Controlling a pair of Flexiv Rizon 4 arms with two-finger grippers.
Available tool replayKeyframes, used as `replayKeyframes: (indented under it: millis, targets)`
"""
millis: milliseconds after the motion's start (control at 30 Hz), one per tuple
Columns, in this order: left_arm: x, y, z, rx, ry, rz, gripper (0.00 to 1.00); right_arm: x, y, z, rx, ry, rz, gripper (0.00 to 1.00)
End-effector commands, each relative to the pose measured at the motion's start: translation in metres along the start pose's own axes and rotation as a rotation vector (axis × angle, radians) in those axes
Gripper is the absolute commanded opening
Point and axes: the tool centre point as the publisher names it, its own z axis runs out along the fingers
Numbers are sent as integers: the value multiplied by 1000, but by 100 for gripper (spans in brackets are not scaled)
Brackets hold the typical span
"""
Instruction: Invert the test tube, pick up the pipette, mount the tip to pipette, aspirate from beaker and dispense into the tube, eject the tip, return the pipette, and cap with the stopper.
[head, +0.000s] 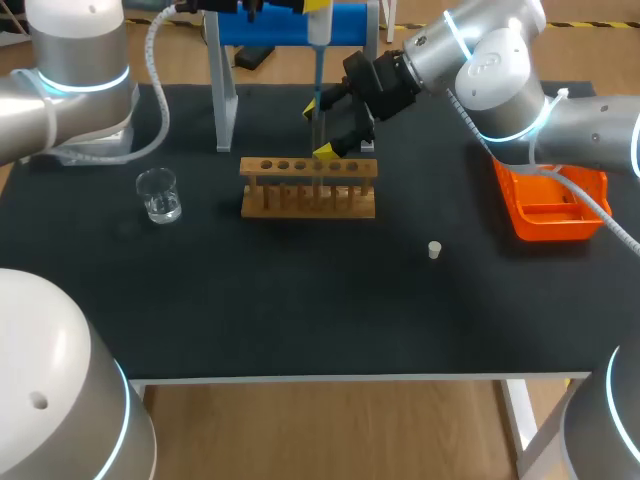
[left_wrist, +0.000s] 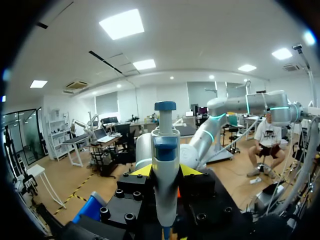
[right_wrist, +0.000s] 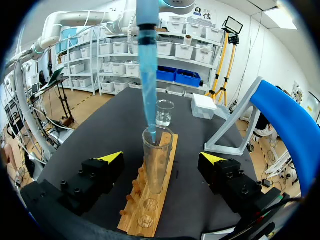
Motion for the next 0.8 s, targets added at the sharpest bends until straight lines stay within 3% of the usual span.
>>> replayKeyframes:
  millis: [33,800]
  targets:
    - [-1,-2,-2,-14,1,6,0,0,0,-2,3,1,0,100]
    - [-14,0,5,-8,4,37,0,0,0,-2,3,1,0,100]
